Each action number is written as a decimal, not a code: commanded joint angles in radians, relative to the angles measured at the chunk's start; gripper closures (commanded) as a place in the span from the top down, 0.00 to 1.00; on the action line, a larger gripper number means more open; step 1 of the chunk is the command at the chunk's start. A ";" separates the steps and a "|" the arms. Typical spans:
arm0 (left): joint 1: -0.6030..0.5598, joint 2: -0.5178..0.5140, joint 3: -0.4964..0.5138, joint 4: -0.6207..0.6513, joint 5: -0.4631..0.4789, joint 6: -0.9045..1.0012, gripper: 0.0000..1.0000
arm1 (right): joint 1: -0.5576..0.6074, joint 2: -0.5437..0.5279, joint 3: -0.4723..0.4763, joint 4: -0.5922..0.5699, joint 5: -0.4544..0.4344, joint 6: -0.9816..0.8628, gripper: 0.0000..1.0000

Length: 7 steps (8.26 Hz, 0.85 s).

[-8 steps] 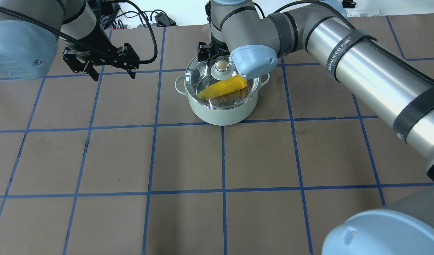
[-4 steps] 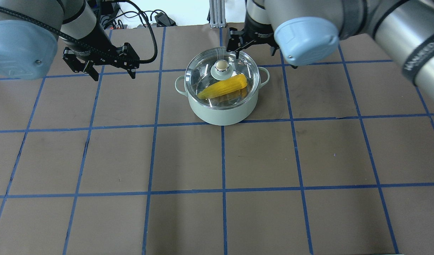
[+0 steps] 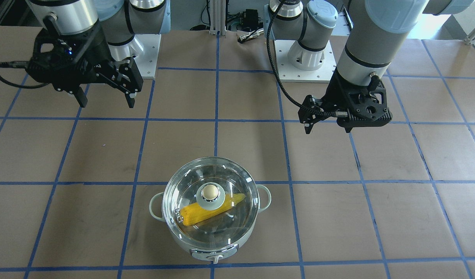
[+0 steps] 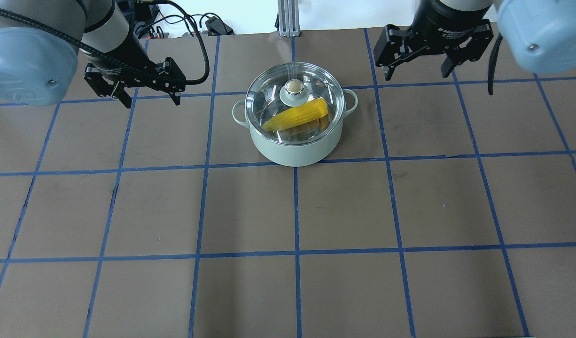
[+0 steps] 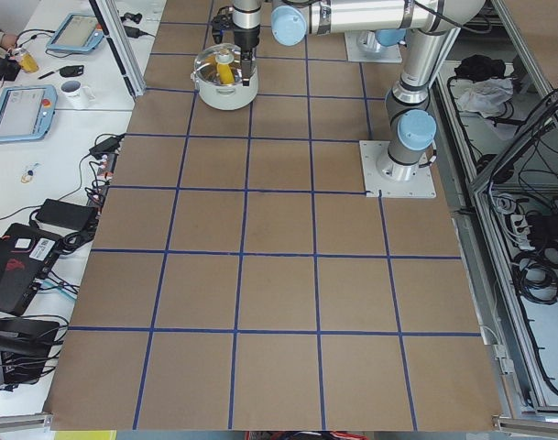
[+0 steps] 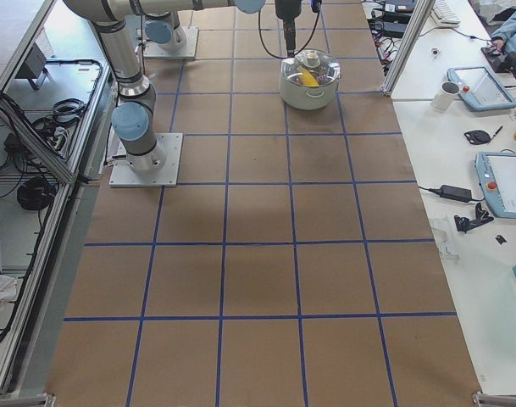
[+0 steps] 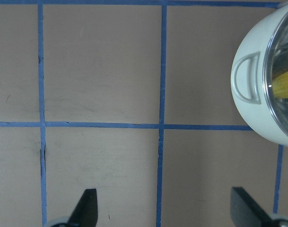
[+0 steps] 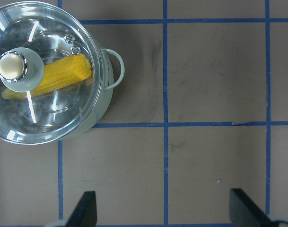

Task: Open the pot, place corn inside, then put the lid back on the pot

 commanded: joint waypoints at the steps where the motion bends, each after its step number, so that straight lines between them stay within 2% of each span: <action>1: 0.000 -0.002 -0.002 0.000 0.000 0.000 1.00 | -0.010 -0.038 0.015 0.062 0.007 -0.013 1.00; 7: 0.000 -0.002 0.000 0.000 0.001 0.000 1.00 | -0.010 -0.036 0.025 0.062 0.009 -0.027 1.00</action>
